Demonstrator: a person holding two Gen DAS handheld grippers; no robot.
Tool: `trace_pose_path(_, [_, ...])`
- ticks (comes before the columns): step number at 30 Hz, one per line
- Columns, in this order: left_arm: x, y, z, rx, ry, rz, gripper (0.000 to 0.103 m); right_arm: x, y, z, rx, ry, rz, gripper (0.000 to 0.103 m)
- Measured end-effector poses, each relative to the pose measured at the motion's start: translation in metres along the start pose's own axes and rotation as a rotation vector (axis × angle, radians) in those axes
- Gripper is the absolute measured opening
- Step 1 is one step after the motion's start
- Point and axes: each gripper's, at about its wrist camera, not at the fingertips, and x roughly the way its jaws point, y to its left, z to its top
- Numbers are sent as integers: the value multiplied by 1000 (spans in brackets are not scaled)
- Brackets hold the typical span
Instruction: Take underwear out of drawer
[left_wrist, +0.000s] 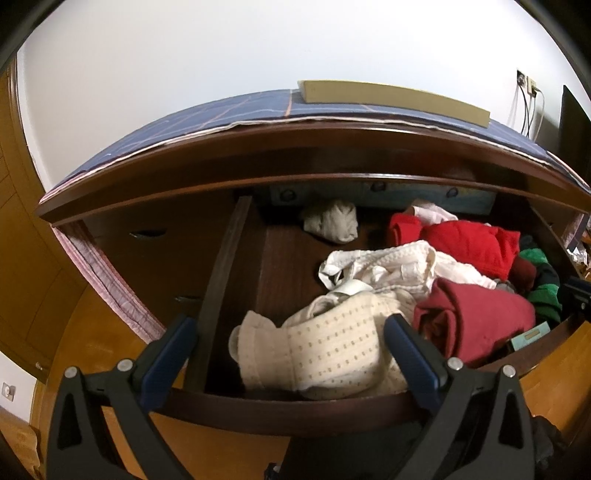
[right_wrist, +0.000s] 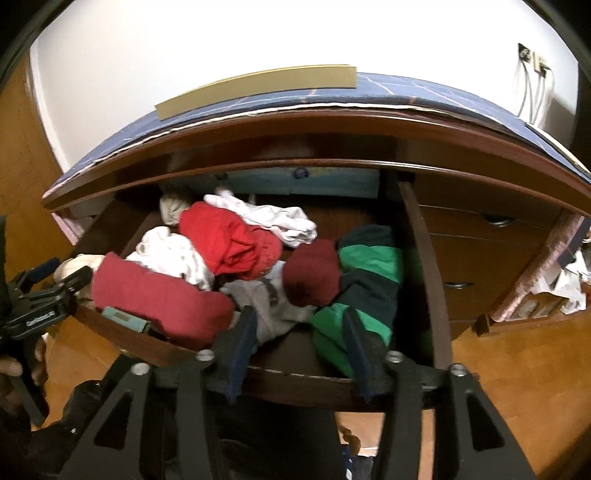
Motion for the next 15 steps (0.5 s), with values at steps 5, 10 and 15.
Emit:
trace_pose_path(5, [1, -1, 2, 0, 0, 0, 103, 1, -3, 0, 3, 0, -22, 66])
trace_pose_path(10, [5, -4, 6, 1, 17, 11, 103, 1, -3, 1, 11, -2, -32, 66])
trace_pose_path(15, [6, -6, 7, 4, 31, 16, 103, 2, -2, 1, 10, 13, -33, 66])
